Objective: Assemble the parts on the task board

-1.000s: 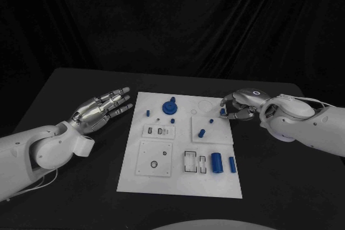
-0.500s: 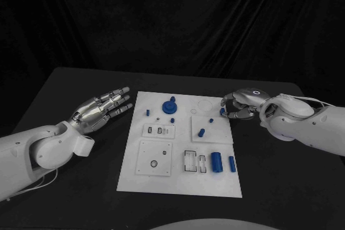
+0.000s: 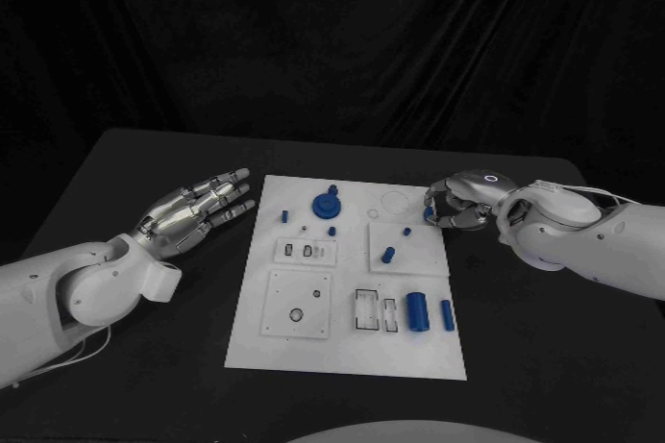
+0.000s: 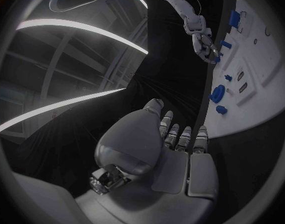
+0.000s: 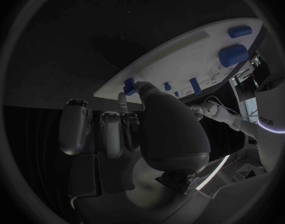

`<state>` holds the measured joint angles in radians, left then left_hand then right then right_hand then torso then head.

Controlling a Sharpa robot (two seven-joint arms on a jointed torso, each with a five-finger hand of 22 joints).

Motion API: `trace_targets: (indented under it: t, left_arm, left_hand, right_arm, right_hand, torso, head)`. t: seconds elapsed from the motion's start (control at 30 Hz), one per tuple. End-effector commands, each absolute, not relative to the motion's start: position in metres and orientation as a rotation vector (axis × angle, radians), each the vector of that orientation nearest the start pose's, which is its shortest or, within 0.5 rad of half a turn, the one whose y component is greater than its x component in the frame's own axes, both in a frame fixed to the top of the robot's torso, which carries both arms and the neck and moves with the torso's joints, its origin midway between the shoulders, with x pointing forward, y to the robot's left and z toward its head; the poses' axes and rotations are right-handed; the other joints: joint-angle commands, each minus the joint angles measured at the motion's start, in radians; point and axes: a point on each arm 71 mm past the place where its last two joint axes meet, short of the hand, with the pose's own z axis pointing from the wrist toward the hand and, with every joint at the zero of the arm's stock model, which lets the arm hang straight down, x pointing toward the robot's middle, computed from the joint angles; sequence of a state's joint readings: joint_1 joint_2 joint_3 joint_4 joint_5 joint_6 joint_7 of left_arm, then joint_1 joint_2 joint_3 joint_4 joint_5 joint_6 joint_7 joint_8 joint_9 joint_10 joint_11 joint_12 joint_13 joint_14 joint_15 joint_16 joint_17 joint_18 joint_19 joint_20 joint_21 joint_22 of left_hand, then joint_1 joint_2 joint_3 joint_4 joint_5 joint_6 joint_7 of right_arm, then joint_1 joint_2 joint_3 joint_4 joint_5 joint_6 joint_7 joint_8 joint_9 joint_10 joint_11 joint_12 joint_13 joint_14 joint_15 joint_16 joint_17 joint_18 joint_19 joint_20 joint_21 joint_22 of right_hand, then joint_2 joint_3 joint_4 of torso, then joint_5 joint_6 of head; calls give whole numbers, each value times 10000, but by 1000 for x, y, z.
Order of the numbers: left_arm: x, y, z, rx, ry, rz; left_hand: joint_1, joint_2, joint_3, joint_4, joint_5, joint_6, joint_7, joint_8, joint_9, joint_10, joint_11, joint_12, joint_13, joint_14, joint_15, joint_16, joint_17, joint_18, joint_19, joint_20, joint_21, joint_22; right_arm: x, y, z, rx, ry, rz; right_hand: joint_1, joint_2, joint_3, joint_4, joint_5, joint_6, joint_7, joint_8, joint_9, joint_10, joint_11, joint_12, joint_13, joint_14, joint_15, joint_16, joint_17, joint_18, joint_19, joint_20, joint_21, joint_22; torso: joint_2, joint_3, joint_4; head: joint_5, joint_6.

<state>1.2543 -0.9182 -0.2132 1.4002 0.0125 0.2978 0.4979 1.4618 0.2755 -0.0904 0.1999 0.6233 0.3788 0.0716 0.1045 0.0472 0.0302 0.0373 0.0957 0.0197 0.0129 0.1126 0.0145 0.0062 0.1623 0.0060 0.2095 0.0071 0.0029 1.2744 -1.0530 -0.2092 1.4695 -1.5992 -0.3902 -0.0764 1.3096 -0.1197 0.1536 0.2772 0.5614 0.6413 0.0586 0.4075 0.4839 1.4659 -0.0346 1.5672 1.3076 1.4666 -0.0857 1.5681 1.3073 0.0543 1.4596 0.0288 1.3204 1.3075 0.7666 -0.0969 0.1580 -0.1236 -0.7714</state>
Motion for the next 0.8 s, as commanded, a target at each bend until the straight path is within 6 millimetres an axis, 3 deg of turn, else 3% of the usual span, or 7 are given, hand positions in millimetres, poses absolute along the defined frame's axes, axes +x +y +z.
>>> trace_targets:
  t: [0.03,0.37,0.57,0.8]
  left_arm:
    - [477,258,-207,-9932,16227,-19571]
    - [476,258,-208,-9947,16239,-19572]
    - [476,259,-208,-9960,16250,-19564]
    - [476,259,-208,-9969,16272,-19562]
  left_hand:
    - [63,14,51,16,49,-57,15,66,3,-14,62,-15,3,-24,-7,-39,-8,96,-9,27,-31,3]
    - [63,14,51,16,49,-57,15,66,3,-14,62,-15,3,-24,-7,-39,-8,96,-9,27,-31,3]
    - [63,14,51,16,49,-57,15,66,3,-14,62,-15,3,-24,-7,-39,-8,96,-9,27,-31,3]
    - [41,-1,94,-7,47,-91,21,62,-1,-19,69,-24,1,-27,0,-42,-10,96,-11,35,-32,2]
  right_arm:
    - [473,-324,-204,-2357,16681,3012]
    - [474,-322,-206,-2399,16728,3054]
    - [474,-322,-206,-2385,16723,3050]
    - [474,-322,-206,-2368,16738,3026]
  right_hand:
    - [77,2,79,-4,34,-67,-12,67,23,1049,72,36,2632,1042,22,27,2635,22,-37,13,-36,1883]
    - [199,20,201,-70,120,137,-41,513,219,1049,50,36,2632,1042,3,27,2635,26,-39,-3,-62,1881]
    - [270,31,273,-147,186,273,-71,1063,498,1049,26,36,2632,1042,-21,27,2635,29,-42,-25,-90,1877]
    - [252,2,262,-155,37,167,-73,1225,599,1049,24,36,2632,1042,-23,27,2635,30,-44,-29,-102,1875]
  torso:
    - [1,1,-2]
    - [-2,4,-6]
    - [-1,4,-4]
    - [2,1,6]
  head:
    - [-1,-21]
    - [2,-46]
    - [9,-66]
    - [-7,-69]
